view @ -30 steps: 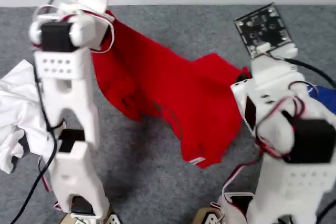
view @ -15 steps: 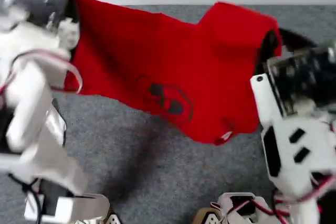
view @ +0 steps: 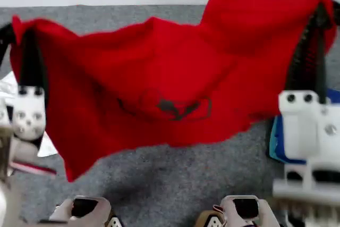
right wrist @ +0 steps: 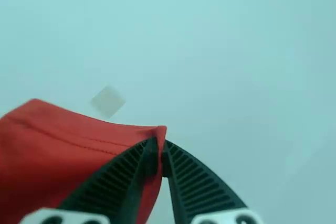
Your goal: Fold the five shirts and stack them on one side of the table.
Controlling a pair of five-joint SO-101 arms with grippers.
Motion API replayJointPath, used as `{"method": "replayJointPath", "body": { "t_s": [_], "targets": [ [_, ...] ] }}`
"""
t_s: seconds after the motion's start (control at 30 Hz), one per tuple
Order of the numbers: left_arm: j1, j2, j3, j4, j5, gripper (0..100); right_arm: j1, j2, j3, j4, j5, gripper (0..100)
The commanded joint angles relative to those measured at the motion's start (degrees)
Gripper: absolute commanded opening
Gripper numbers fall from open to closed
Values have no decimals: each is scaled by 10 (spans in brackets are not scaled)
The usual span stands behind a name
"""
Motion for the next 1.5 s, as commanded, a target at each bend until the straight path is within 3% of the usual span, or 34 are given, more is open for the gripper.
{"method": "replayJointPath", "body": {
  "t_s": [0.0, 0.27, 0.4, 0.57, 0.73, 0.97, 1.17, 1.37, 1.47],
  "targets": [
    [-2, -90, 111, 9, -28, 4, 7, 0, -30, -36, 40, 9],
    [-3, -268, 292, 9, -33, 4, 15, -1, -111, -56, 87, 9],
    [-23, -327, 315, 9, -53, 4, 66, -2, -158, 24, 97, 10],
    [-79, -346, 315, 9, -64, 4, 76, -2, -186, 143, 98, 10],
    [-83, -342, 331, 7, -64, 4, 75, 5, -183, 233, 95, 10],
    [-85, -341, 478, -51, -64, 4, 73, 14, -54, 252, 79, 10],
    [-86, -341, 676, -207, -64, 4, 73, 14, 147, 123, 31, 10],
    [-86, -339, 914, -505, -64, 4, 53, 14, 390, -153, 31, 10],
    [-86, -338, 1032, -668, -65, 4, 25, 14, 503, -284, 67, 10]
  ]
}}
